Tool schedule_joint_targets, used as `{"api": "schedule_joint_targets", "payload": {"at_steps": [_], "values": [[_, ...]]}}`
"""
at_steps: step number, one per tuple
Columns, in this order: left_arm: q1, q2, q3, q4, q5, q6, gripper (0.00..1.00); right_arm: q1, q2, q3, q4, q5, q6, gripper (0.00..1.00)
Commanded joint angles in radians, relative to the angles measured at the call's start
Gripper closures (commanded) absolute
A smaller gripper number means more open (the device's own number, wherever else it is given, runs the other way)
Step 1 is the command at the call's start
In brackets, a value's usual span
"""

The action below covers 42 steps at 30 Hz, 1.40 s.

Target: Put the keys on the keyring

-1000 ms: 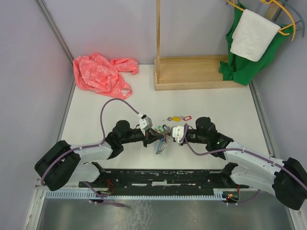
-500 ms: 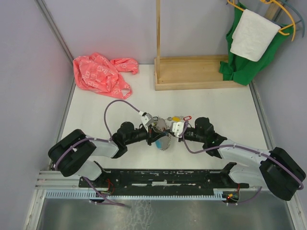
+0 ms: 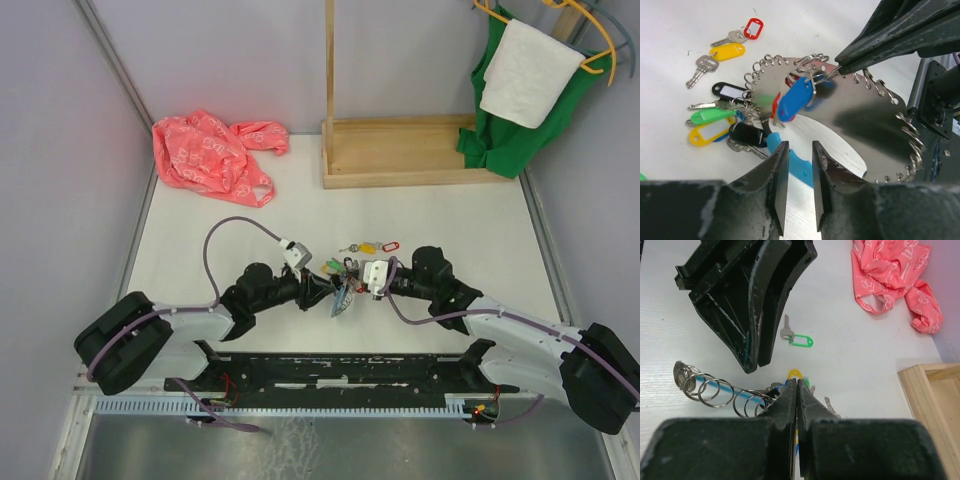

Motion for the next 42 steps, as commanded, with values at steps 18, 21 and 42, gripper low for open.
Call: {"api": "schedule_joint_targets", "payload": {"at_steps": [18, 21, 42], "values": [[-0.006, -0.110, -0.022, -0.235, -0.102, -0.131, 0.61, 0.184, 0.102, 0.026, -0.235, 0.452, 0.491, 0.99], [-0.009, -0.125, -0.042, -0.248, -0.110, -0.162, 0.61, 0.225, 0.162, 0.069, -0.313, 0.539, 0.576, 0.99], [-0.012, -0.215, -0.016, -0.469, -0.183, -0.198, 0.61, 0.278, 0.421, 0.557, -1.065, 0.581, 0.810, 0.62]]}}
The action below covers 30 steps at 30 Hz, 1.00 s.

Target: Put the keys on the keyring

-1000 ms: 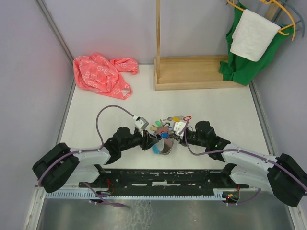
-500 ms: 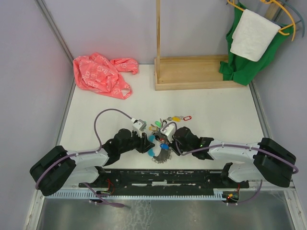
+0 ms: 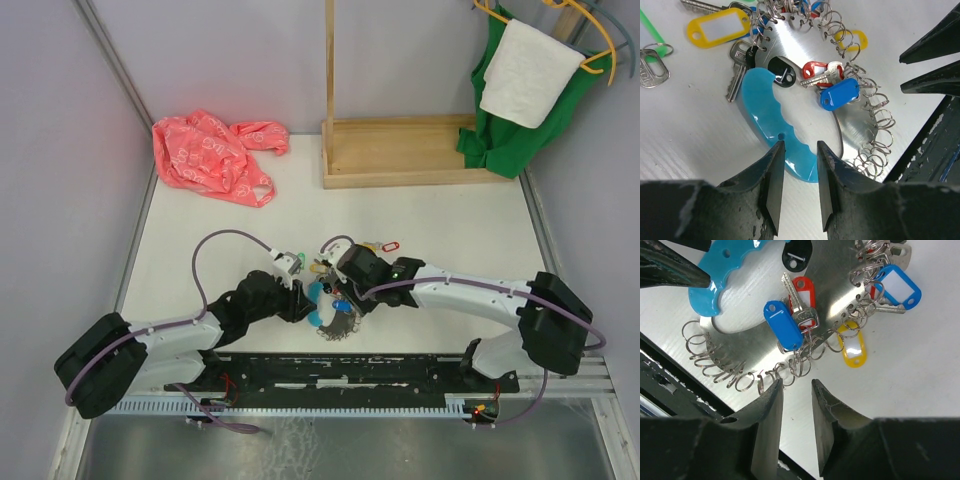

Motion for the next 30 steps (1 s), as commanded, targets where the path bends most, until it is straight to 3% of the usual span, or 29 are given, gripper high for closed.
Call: {"api": "schedule_joint_targets", "payload": {"at_steps": [1, 21, 30], "values": [[-0.004, -0.024, 0.032, -0.025, -0.029, -0.033, 0.61, 0.003, 0.088, 0.109, -0.170, -0.020, 0.025, 0.63], [-0.003, -0.015, 0.024, -0.030, -0.035, -0.053, 0.61, -0.004, 0.275, 0.220, -0.166, 0.001, 0.029, 0.70], [-0.004, -0.018, 0.022, -0.014, -0.022, -0.071, 0.61, -0.006, 0.285, 0.206, -0.161, -0.024, 0.023, 0.81]]}}
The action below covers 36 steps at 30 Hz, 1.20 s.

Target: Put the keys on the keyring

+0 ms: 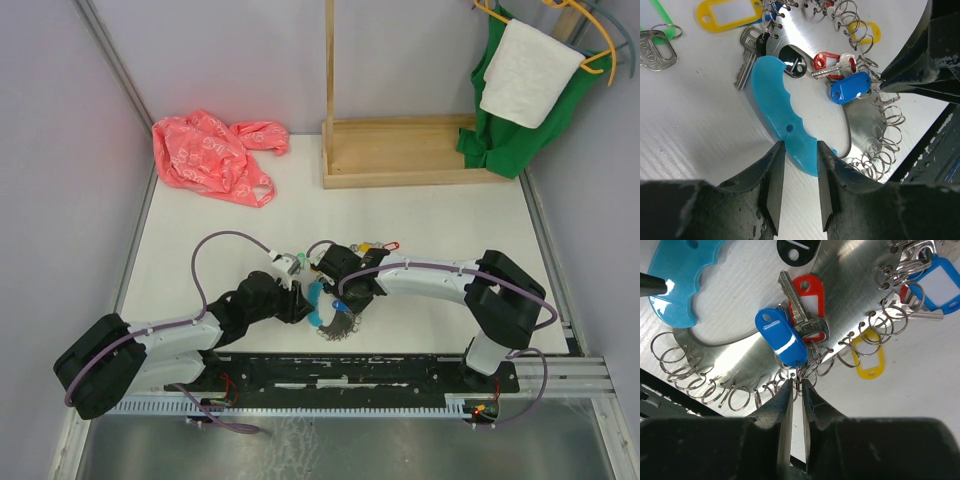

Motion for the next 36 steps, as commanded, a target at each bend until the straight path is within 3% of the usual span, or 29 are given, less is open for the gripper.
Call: {"api": "schedule_joint_targets", "payload": {"at_steps": [1, 6, 18, 26, 30, 36], "values": [[-0.004, -0.012, 0.022, 0.050, 0.004, -0.064, 0.62, -0.005, -0.009, 0.008, 0.008, 0.000, 0.001, 0.84], [-0.004, -0.024, 0.020, 0.085, 0.021, -0.097, 0.62, -0.006, -0.071, -0.029, 0.040, 0.008, -0.018, 0.99], [-0.003, -0.044, 0.002, 0.185, 0.039, -0.091, 0.60, -0.039, -0.341, -0.222, 0.363, -0.042, -0.159, 0.99], [-0.003, -0.020, 0.023, 0.289, 0.104, 0.091, 0.59, -0.060, -0.519, -0.388, 0.558, -0.110, -0.340, 0.99], [-0.004, 0.040, 0.036, 0.406, 0.208, 0.213, 0.58, -0.074, -0.589, -0.440, 0.616, -0.166, -0.415, 0.99], [-0.004, 0.150, 0.116, 0.429, 0.396, 0.446, 0.57, -0.092, -0.611, -0.448, 0.599, -0.277, -0.496, 0.99]]}}
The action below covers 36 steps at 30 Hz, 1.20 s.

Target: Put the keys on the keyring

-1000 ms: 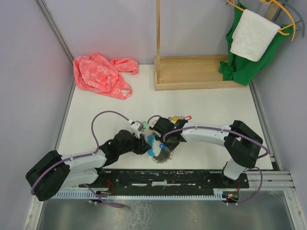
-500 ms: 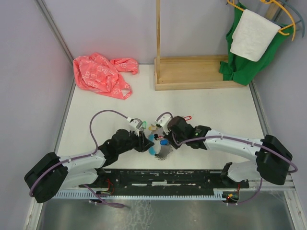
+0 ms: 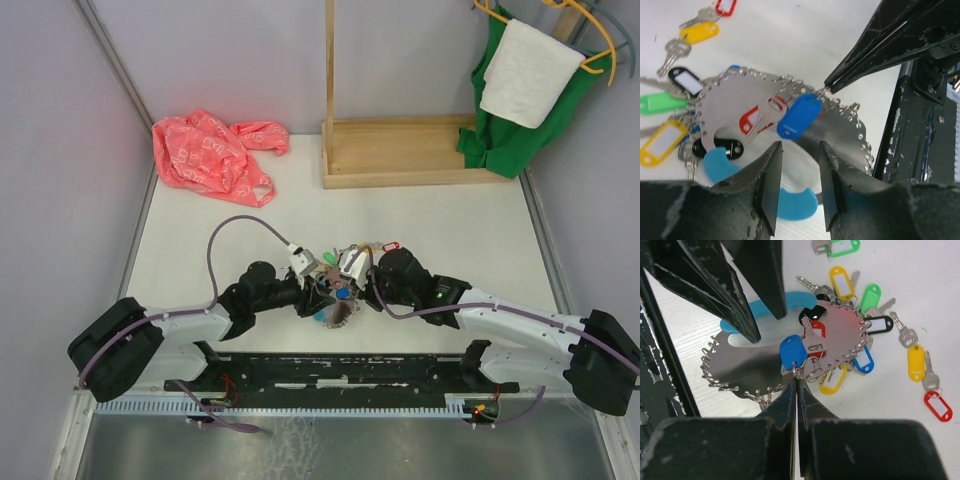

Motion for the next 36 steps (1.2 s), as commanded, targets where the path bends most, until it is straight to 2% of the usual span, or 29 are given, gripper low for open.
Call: {"api": "schedule_joint_targets", "payload": {"at_steps": [1, 7, 12, 36], "values": [[-0.004, 0.054, 0.083, 0.110, 0.172, 0.257, 0.57, -0.014, -0.027, 0.003, 0.072, -0.109, -0.096, 0.99], [-0.003, 0.061, 0.097, 0.120, 0.253, 0.450, 0.57, -0.018, -0.028, 0.001, 0.058, -0.134, -0.145, 0.99], [-0.003, 0.084, 0.101, 0.120, 0.333, 0.546, 0.57, -0.022, -0.025, -0.001, 0.070, -0.141, -0.156, 0.99], [-0.011, 0.167, 0.152, 0.138, 0.331, 0.584, 0.65, -0.022, 0.001, 0.016, 0.081, -0.185, -0.140, 0.99]]}}
